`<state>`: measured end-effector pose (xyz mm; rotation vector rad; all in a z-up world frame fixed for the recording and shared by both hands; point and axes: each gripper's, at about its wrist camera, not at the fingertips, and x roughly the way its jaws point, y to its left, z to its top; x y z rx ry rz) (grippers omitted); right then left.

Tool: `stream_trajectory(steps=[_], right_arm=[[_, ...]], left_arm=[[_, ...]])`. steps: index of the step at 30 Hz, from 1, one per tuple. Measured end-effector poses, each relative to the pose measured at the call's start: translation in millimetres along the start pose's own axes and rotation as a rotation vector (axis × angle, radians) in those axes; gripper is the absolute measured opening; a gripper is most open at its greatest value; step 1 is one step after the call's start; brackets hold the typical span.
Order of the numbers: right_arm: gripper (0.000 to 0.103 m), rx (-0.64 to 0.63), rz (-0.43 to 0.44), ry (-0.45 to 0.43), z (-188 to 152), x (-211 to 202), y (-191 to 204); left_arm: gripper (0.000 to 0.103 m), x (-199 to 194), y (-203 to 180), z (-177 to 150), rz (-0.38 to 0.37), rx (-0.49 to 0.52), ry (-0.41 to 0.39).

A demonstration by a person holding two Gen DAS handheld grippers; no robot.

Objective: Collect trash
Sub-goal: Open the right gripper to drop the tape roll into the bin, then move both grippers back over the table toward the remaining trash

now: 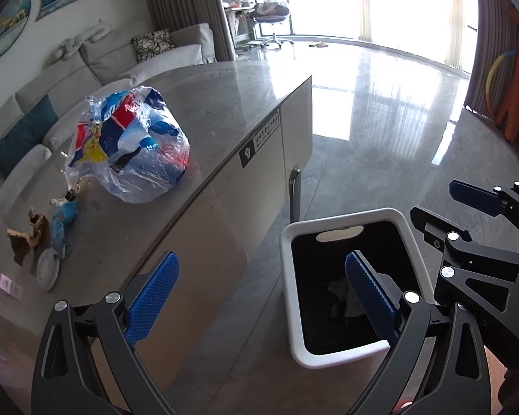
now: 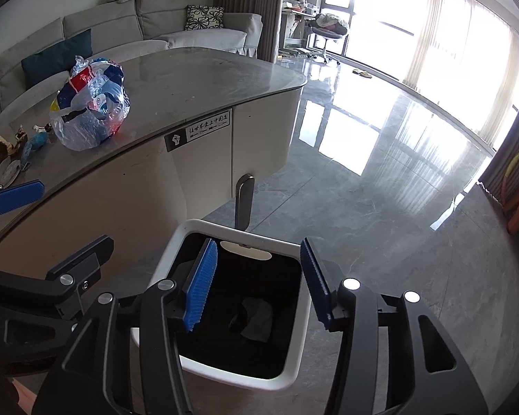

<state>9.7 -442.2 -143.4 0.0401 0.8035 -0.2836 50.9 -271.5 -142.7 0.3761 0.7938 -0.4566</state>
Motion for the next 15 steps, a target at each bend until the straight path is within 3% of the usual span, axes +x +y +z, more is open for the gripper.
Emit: stream_trajectory(steps=[15], right_arm=[[0.051,-0.018,0.001,-0.108,29,-29,19]], left_arm=[[0.097,-19,33,12,0.005,-0.073,-0.065]])
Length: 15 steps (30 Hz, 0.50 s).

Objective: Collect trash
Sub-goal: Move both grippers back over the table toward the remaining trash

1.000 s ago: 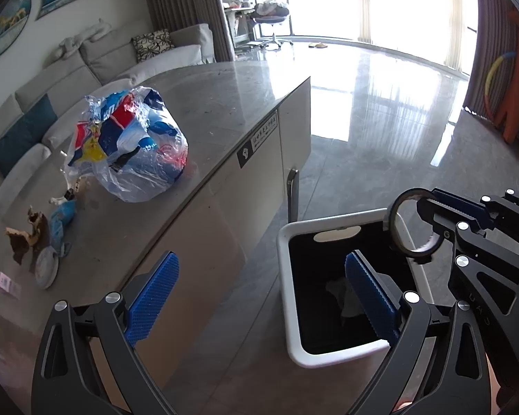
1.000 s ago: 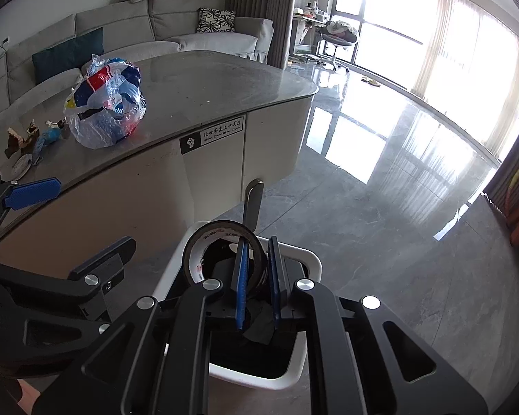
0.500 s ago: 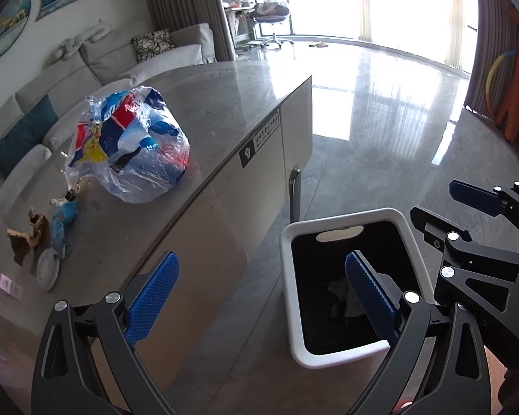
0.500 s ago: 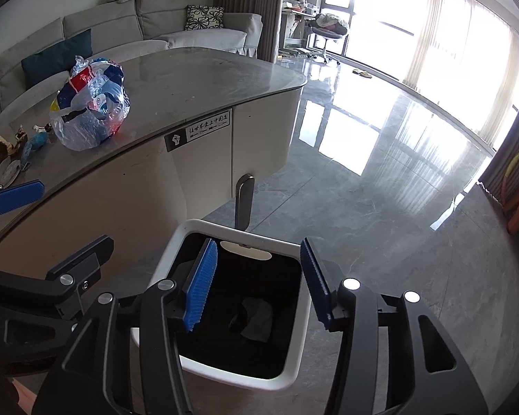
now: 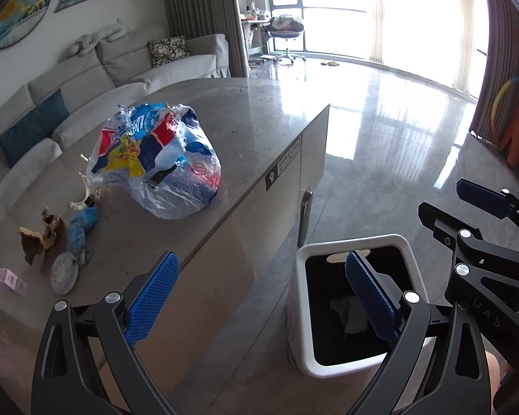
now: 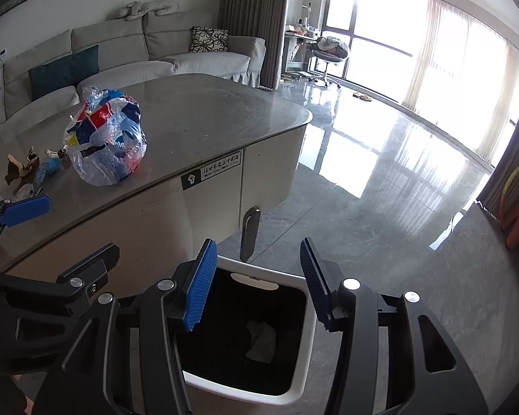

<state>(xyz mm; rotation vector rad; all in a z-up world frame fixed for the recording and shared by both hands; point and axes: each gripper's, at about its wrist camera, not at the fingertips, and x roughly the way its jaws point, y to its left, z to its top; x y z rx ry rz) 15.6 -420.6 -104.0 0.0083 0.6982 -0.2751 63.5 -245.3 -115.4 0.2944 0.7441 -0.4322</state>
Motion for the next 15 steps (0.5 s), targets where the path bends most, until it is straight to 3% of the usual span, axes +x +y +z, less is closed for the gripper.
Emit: stream_trajectory(steps=[8,15], right_arm=[[0.051,-0.013,0.017,-0.063,24,-9,21],[0.051,-0.042,0.071,-0.121,45,-16,58]], left_arm=[[0.097,-18,25,15,0.048,-0.027,-0.077],[0.097,-32,72,20,0.09,-0.095,-0.123]])
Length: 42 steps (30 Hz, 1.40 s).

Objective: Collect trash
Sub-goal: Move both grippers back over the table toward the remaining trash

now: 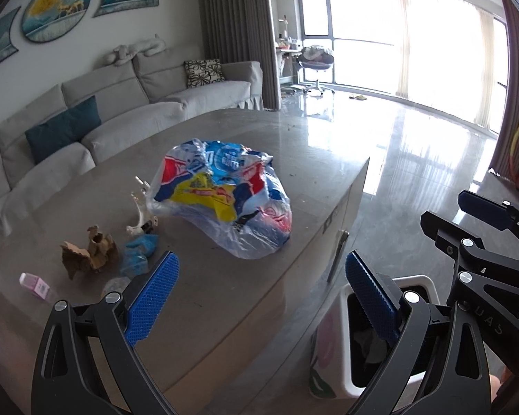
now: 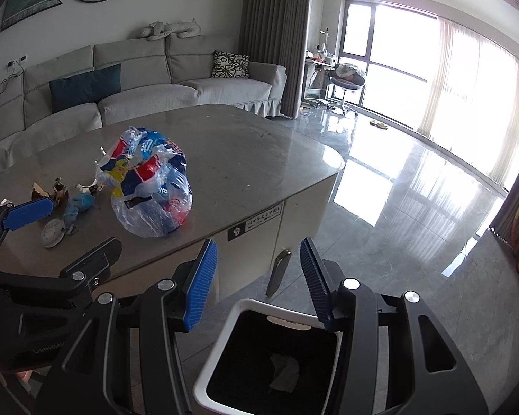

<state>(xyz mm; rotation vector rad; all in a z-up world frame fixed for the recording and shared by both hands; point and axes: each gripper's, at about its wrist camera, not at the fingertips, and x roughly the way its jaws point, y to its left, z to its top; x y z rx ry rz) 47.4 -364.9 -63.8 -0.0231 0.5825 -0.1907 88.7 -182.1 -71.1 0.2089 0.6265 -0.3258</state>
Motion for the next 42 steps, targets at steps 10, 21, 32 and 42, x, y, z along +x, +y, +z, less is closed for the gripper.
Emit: stream_trajectory(steps=[10,21,32,42], right_arm=[[0.051,-0.059,0.078,-0.017,13,2,60],[0.051,-0.118,0.142,-0.023,24,3,115],[0.053,-0.159,0.21,-0.034,35,6,172],[0.052,-0.225,0.262,-0.021,37,17,227]], left_arm=[[0.097,-10,62,-7,0.078,-0.054,-0.003],[0.097,-22,116,-23,0.146,-0.11,-0.002],[0.098,-24,187,-42,0.25,-0.193,0.025],[0.098,-21,255,-58,0.346,-0.296,0.051]])
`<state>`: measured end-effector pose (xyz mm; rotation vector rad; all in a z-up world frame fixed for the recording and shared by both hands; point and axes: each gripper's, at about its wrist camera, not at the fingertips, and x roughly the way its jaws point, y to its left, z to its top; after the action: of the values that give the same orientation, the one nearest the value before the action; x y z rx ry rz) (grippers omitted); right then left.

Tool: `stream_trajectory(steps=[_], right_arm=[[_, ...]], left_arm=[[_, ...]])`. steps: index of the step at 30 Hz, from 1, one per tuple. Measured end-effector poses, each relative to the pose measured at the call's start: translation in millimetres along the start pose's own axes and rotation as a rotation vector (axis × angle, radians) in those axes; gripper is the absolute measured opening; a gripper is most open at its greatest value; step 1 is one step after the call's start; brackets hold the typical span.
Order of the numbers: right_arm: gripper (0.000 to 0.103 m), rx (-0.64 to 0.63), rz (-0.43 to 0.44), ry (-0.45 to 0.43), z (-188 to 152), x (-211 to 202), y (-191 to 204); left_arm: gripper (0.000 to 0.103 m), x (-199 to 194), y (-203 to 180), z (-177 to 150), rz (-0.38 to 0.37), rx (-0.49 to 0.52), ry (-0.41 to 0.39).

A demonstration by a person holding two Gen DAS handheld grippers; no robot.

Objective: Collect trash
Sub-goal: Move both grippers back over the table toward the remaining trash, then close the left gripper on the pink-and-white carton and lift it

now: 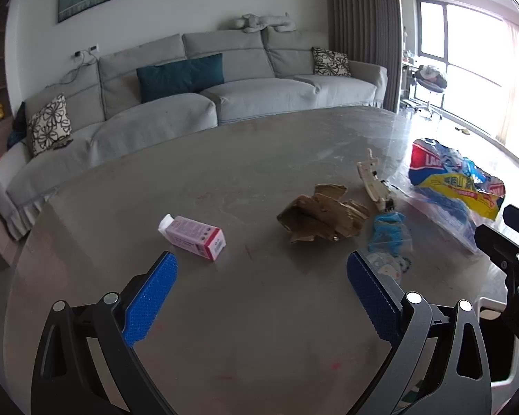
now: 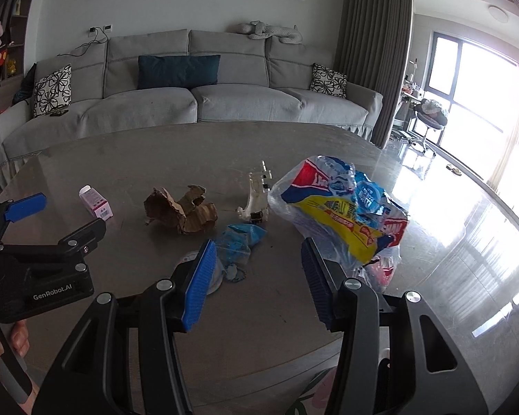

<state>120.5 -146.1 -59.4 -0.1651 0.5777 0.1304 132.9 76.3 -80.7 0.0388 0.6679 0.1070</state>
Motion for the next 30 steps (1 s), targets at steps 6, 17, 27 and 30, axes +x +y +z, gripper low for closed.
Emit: stream_trajectory(steps=[6,17,27,30], right_arm=[[0.052,-0.033,0.034,0.011,7,18,27],[0.052,-0.059,0.065,0.039,11,53,40],[0.052,-0.064,0.073,0.065,5,67,35],[0.052,-0.071,0.072,0.07,3,69,36]], left_arm=[[0.098,25,21,4,0.039,-0.067,0.041],[0.1,93,35,8,0.192,-0.211,0.173],[0.1,138,35,11,0.225,-0.243,0.248],[0.1,146,40,8,0.235,-0.264,0.273]])
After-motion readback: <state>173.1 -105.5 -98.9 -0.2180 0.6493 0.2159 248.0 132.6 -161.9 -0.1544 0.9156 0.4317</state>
